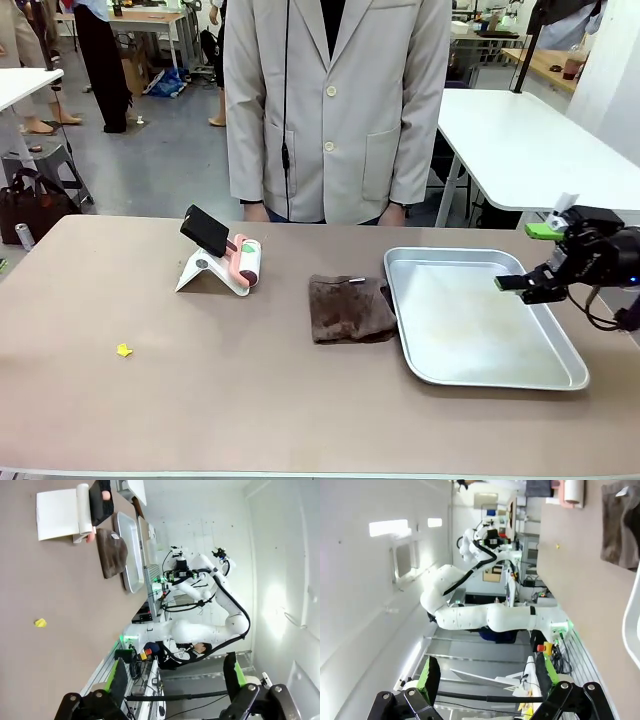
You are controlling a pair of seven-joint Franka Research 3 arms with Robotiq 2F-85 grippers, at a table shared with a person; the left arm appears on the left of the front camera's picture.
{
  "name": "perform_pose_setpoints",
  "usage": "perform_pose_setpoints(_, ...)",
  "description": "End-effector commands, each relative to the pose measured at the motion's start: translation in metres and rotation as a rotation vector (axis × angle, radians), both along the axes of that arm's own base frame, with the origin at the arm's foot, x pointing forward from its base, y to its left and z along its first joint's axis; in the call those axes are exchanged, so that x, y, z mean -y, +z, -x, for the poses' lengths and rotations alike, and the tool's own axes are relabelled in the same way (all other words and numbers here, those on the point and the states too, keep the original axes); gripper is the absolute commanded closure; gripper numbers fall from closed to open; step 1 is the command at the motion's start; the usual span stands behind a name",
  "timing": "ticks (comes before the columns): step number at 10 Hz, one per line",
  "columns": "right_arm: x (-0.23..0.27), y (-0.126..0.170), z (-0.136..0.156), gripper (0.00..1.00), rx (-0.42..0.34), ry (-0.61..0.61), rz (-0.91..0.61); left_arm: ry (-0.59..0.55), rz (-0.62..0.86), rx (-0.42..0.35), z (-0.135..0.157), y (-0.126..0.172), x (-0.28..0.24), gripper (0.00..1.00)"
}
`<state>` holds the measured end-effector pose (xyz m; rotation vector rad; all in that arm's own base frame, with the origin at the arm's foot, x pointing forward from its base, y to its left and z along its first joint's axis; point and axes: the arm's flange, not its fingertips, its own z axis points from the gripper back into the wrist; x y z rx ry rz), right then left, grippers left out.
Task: Clean the surface of the table.
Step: Return the Lint Roller and towel to their original positions.
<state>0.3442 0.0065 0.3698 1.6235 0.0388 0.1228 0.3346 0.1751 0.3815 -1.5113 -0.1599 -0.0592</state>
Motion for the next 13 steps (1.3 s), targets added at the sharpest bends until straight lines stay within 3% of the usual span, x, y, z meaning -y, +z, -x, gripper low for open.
perform_pose_setpoints(1, 0.0049, -0.0015, -0.0048, 0.0, 0.078, -0.049, -0.024, 0.027, 0.059, 0.022, -0.006, -0.0014, -0.0078, 0.0)
perform_pose_setpoints(2, 0.0, 0.0, 0.0, 0.0, 0.0, 0.0, 0.0, 0.0, 0.0, 0.0, 0.0, 0.0, 0.0, 0.0)
perform_pose_setpoints(13, 0.0, 0.0, 0.0, 0.0, 0.0, 0.0, 0.0, 0.0, 0.0, 0.0, 0.0, 0.0, 0.0, 0.0)
